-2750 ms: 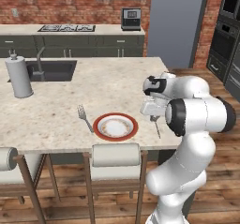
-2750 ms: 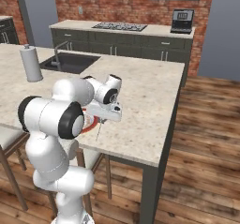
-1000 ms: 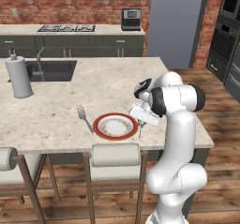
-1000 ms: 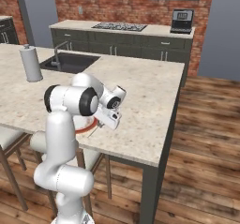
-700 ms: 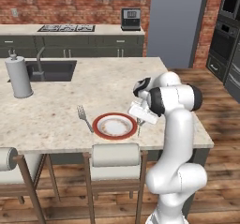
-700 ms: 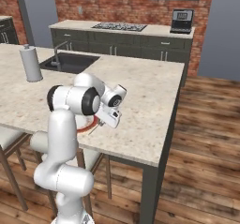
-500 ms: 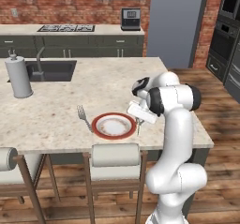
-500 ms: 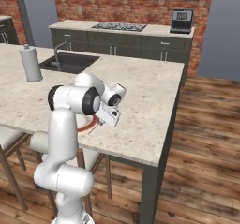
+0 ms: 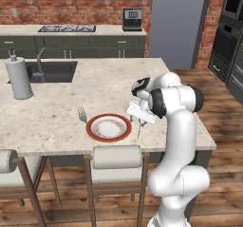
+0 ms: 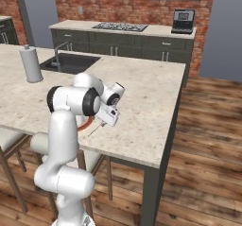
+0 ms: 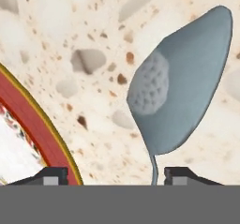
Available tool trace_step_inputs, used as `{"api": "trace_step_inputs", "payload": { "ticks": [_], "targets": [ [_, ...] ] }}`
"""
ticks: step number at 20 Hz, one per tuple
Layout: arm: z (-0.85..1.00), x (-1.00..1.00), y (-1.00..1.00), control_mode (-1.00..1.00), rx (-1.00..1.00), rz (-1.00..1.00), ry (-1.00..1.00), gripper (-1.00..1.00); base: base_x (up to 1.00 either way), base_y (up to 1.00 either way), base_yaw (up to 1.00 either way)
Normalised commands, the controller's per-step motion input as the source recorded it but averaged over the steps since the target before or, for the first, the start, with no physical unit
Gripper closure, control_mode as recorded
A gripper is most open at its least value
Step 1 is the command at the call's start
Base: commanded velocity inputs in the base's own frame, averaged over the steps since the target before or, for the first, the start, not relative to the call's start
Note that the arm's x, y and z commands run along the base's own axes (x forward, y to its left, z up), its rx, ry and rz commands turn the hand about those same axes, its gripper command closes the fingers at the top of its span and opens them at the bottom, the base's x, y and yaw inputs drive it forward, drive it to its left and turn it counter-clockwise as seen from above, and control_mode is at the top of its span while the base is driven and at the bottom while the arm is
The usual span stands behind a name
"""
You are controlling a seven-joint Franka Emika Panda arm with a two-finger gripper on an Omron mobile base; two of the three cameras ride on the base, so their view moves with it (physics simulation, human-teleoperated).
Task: Take the fork and place it on the left side of the plate. Then take the spoon and place it on the right side of the plate. Make sure they're directly next to the plate.
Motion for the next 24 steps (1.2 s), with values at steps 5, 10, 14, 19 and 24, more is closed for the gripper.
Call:
{"api": "trace_step_inputs", "payload": {
  "ticks": [5,10,14,19,24],
  "targets": [
    [0.03,-0.01,-0.08,-1.0,0.0,0.0,-0.15,-1.0,0.0,0.0,0.0],
    [0.21,0.0,-0.02,-1.0,0.02,0.0,-0.14,-1.0,0.0,0.0,0.0],
    [0.52,-0.34,0.0,-1.0,0.04,0.0,-0.09,-1.0,0.0,0.0,0.0],
    [0.76,-0.8,0.0,-1.0,0.01,0.0,-0.11,-1.0,0.0,0.0,0.0],
    [0.79,-0.99,0.17,-1.0,-0.05,-0.02,-0.05,-1.0,0.0,0.0,0.0]
  ]
}}
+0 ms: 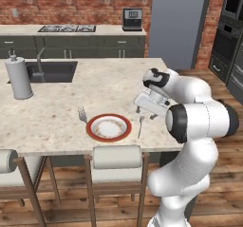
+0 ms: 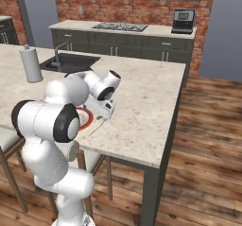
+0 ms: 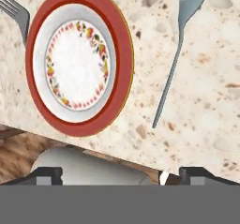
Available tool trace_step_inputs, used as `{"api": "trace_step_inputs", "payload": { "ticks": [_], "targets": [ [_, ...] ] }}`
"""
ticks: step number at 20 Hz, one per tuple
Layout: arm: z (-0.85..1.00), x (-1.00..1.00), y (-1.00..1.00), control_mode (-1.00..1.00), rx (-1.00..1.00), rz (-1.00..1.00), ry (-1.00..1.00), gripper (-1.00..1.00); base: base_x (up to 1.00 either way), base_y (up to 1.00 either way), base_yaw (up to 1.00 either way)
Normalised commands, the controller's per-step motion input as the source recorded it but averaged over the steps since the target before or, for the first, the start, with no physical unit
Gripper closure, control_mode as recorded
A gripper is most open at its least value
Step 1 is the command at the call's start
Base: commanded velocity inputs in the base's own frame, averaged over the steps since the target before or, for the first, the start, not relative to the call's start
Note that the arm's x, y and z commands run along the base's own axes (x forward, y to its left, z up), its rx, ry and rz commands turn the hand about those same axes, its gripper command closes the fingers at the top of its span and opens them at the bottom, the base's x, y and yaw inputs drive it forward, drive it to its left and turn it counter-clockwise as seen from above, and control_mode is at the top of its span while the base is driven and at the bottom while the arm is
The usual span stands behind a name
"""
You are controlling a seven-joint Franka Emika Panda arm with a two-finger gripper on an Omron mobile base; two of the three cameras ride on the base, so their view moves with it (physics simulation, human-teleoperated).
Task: Take the fork and place it on the left side of the plate. Then take the spoon and place it on the right side of the plate. Make sure they're directly next to the plate.
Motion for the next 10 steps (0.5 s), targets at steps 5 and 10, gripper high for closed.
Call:
{"api": "trace_step_inputs", "payload": {
  "ticks": [5,10],
  "targets": [
    [0.77,-1.0,0.22,-1.0,-0.16,-0.09,0.0,-1.0,0.0,0.0,0.0],
    [0.7,-0.97,0.37,-1.0,-0.23,-0.13,0.01,-1.0,0.0,0.0,0.0]
  ]
}}
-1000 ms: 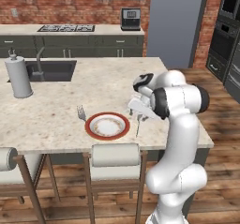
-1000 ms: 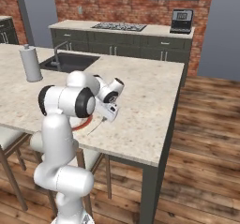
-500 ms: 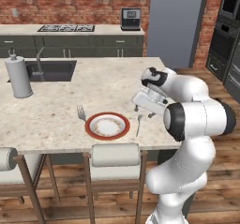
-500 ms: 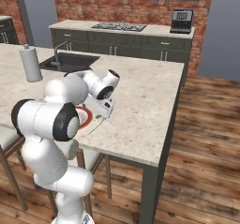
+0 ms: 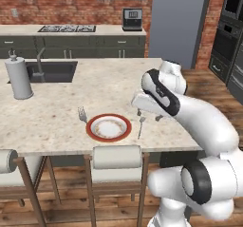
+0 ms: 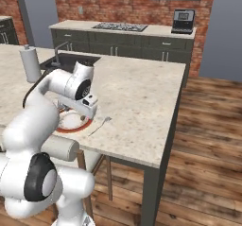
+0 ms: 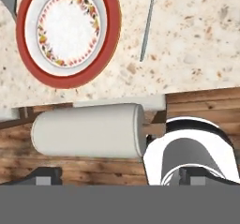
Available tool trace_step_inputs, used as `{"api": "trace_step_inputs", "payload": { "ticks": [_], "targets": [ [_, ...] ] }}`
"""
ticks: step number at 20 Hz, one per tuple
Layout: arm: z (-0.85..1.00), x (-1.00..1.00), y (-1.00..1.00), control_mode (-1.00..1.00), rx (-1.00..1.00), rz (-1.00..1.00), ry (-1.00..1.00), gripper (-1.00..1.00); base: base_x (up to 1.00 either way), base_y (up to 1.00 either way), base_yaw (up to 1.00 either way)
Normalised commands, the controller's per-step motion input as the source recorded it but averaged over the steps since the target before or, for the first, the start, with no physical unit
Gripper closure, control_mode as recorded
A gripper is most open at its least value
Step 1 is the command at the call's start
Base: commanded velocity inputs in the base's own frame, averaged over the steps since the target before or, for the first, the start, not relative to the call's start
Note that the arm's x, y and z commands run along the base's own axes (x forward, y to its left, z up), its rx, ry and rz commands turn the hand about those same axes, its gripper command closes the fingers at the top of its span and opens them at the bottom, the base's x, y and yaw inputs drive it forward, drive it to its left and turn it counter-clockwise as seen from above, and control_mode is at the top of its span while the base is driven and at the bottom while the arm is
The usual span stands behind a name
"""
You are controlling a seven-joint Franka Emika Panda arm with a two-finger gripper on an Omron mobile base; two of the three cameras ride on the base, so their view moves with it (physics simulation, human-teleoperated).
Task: Take the fork and place it on the left side of the plate. Then take the spoon and place it on the right side of the plate. Make sure they're directly next to the plate.
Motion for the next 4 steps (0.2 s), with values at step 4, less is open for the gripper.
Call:
{"api": "trace_step_inputs", "payload": {
  "ticks": [4],
  "targets": [
    [0.67,-0.98,0.35,-1.0,-0.25,-0.17,0.07,-1.0,0.0,0.0,0.0]
  ]
}}
